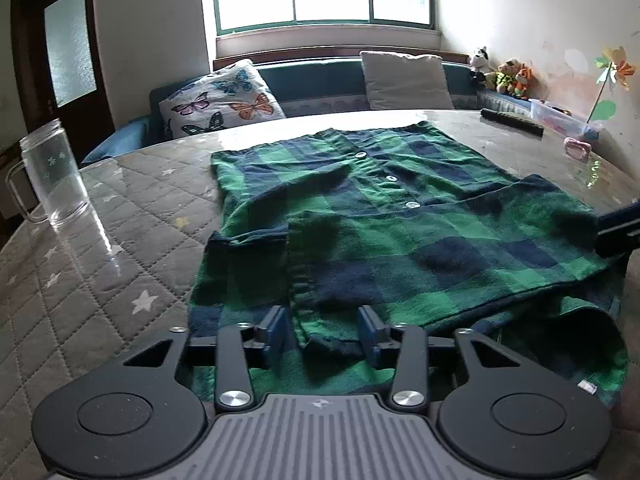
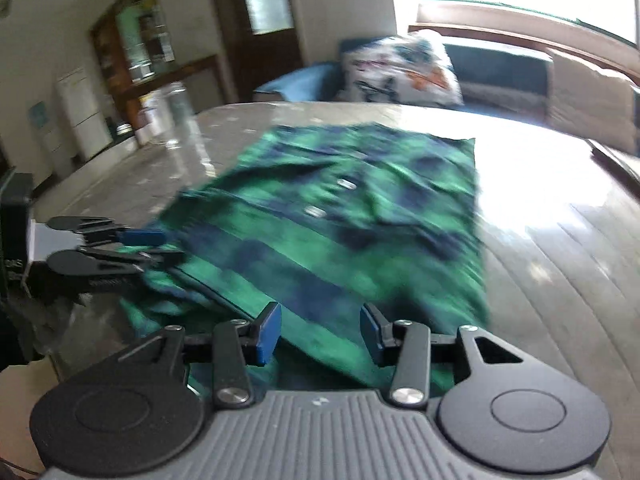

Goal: Fold clothes

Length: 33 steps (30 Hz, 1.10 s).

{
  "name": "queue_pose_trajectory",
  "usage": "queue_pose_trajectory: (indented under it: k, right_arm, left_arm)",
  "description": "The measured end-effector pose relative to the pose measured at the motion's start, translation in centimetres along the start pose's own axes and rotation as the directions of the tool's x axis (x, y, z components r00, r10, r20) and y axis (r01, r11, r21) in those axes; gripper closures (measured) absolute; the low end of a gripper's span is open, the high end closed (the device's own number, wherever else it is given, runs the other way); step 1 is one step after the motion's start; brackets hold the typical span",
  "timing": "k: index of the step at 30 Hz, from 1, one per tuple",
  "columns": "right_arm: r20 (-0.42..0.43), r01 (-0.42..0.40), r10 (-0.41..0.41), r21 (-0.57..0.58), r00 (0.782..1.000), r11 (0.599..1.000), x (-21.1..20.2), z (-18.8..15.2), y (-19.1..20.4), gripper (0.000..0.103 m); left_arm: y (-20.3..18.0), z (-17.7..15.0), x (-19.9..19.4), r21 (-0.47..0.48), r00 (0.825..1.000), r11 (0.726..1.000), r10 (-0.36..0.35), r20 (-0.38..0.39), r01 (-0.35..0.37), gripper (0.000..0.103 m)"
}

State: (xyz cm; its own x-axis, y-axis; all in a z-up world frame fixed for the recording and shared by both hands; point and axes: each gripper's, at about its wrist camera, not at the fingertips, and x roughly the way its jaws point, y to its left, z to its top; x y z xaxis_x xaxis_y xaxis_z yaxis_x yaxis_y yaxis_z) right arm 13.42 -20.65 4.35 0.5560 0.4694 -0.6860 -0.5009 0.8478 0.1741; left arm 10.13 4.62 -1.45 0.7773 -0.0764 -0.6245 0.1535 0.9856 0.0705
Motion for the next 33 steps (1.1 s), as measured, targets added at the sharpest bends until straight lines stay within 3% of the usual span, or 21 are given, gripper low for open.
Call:
queue_pose_trajectory:
  k: [2, 3, 4, 9, 15, 21, 25, 33]
  right_arm:
    - [0.002, 0.017, -0.017, 0.032, 1.000, 0.999, -0.1, -0.8, -1.1, 0.059]
    - [0.005, 0.018, -0.018, 0.046, 1.000, 0.999, -0.2, -1.1, -1.6, 0.059]
    - [0.008, 0.017, -0.017, 0.057, 1.000, 0.998, -0.3, -1.3, -1.9, 0.059]
    - [0.057, 0.014, -0.019, 0.079, 0.998, 0.997, -1.2, -1.4, -2.9, 0.055]
    - [0.029, 0.022, -0.025, 0.084, 0.999, 0.996, -0.6, -2.2, -3.5, 0.053]
    - [-0.016, 0.028, -0.027, 0.061, 1.000, 0.998, 0.1, -2.5, -3.5, 0.053]
    - [0.034, 0.027, -0.028, 0.025, 0.999, 0.999, -0.9, -0.7, -3.3, 0.053]
    - [0.058, 0.048, -0.048, -0.001, 0.997, 0.999, 2.2, 2.7, -3.7, 0.055]
  left_arm:
    - [-0.2, 0.0, 0.1, 0.008, 1.000, 1.000, 0.006, 0.004, -0.006, 0.078]
    - [-0.3, 0.1, 0.2, 0.012, 1.000, 1.000, 0.009, 0.006, -0.009, 0.090]
    - [-0.2, 0.1, 0.0, 0.009, 1.000, 1.000, 0.008, 0.010, -0.008, 0.092]
    - [0.1, 0.9, -1.6, -0.010, 0.998, 1.000, 0.027, 0.057, -0.026, 0.093]
    - [0.4, 2.4, -4.9, -0.028, 0.989, 0.999, 0.037, 0.142, -0.033, 0.093]
    - [0.8, 1.3, -2.4, -0.021, 0.998, 0.998, 0.053, 0.033, -0.052, 0.093]
    - [0.3, 0.5, -1.6, 0.022, 0.999, 0.998, 0.051, -0.006, -0.051, 0.090]
    - [0.6, 2.7, -2.7, 0.032, 0.997, 0.998, 0.049, 0.054, -0.050, 0.089]
